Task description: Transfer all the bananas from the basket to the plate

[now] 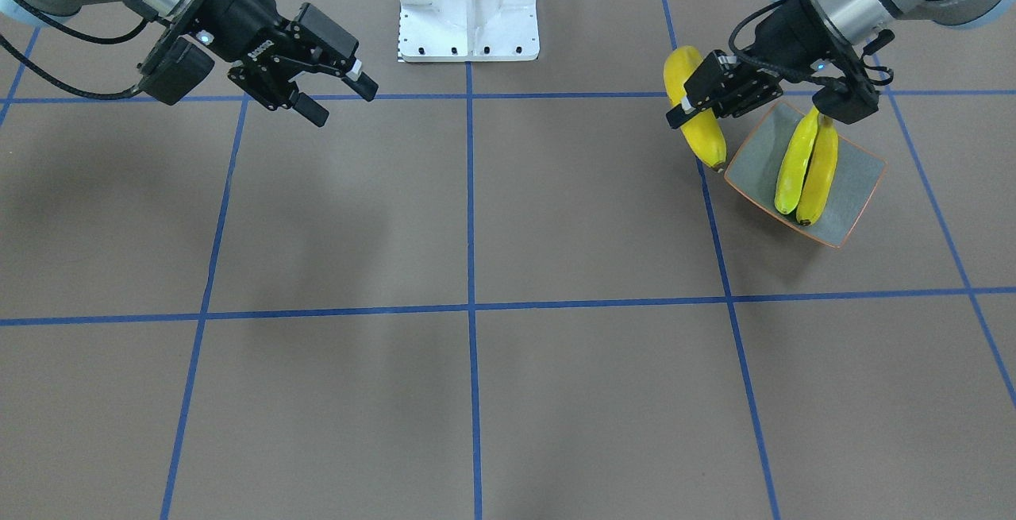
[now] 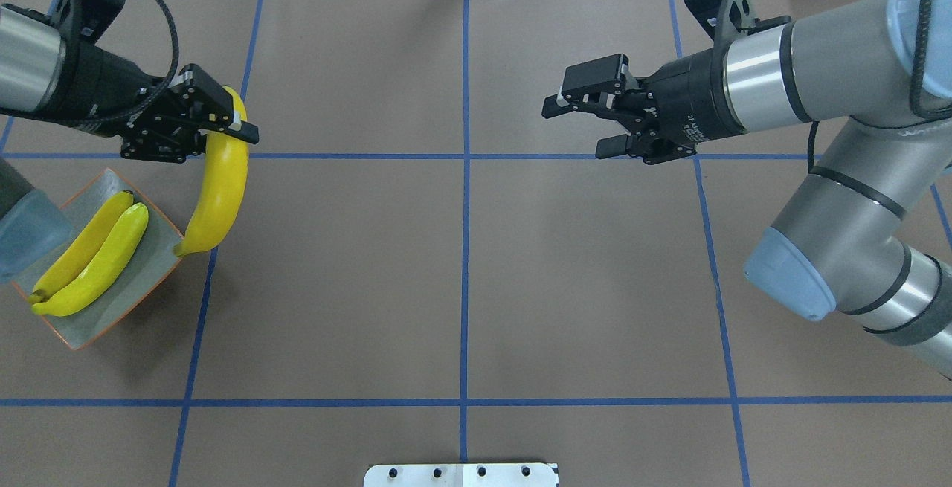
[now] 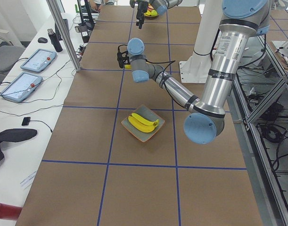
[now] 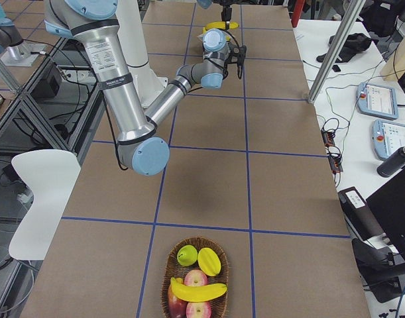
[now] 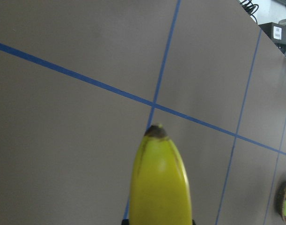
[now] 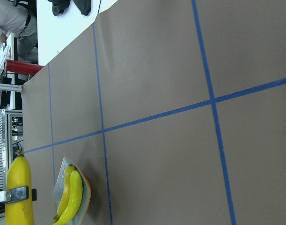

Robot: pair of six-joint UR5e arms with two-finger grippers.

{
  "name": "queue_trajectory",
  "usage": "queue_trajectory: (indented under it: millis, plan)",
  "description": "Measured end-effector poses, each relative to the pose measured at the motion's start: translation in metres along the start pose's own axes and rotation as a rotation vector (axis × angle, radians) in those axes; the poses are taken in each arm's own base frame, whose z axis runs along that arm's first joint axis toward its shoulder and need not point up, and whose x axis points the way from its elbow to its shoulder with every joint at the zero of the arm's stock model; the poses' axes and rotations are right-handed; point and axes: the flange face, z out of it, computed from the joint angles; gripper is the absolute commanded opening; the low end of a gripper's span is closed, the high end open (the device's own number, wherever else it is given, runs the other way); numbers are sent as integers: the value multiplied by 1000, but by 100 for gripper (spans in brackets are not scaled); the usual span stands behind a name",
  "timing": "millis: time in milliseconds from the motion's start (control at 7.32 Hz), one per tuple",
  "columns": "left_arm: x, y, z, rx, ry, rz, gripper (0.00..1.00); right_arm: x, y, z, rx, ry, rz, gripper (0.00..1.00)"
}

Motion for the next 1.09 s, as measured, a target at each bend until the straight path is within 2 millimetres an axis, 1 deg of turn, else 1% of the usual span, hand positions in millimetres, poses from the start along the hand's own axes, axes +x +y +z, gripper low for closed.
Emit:
queue_trajectory:
  millis: [137,273,410,546,683,819,956,1093]
  plan:
    - [-40,0,-1,10,-55,50,0,16,-10,-1,27,26,3,100]
    - [-66,-4,-2,35,-115,99,0,34,-18,-3,63,56,-10,100]
    - [-82,-11,1,67,-186,148,0,53,-25,-5,97,87,-37,100]
    - [-93,-18,5,101,-273,194,0,65,-28,-6,119,108,-53,100]
    - [-102,-21,11,124,-371,225,0,70,-30,-6,129,117,-60,100]
    - [-107,-18,16,135,-474,239,0,73,-31,-7,134,124,-60,100]
    - [-107,-12,20,139,-574,244,0,78,-33,-7,139,132,-55,100]
    - [-108,-6,19,128,-655,268,0,83,-34,-7,143,140,-51,100]
